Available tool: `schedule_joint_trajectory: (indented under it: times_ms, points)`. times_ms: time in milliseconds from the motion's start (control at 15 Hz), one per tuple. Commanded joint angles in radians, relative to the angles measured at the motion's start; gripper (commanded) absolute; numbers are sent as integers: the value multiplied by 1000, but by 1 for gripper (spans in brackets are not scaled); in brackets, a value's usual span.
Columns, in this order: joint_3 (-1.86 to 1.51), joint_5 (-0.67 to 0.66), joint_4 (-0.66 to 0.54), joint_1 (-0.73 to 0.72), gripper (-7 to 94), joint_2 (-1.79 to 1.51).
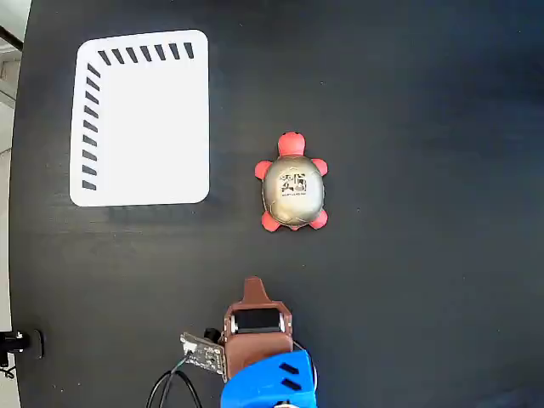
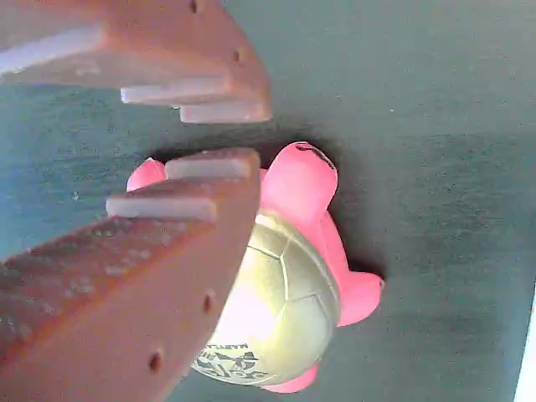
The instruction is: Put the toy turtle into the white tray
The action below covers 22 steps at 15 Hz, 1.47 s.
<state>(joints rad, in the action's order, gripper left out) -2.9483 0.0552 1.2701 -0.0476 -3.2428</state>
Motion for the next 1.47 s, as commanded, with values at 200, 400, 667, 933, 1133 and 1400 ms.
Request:
schedule_joint_trajectory:
  times_ms: [200, 400, 667, 933, 1133, 1400]
  points:
    - [21, 3, 5, -14, 0, -6]
    - [21, 3, 5, -14, 0, -6]
    - [21, 3, 5, -14, 0, -6]
    - [21, 3, 5, -15, 0, -6]
    - [21, 3, 5, -18, 0, -6]
    - [112, -23, -110, 8, 0, 138]
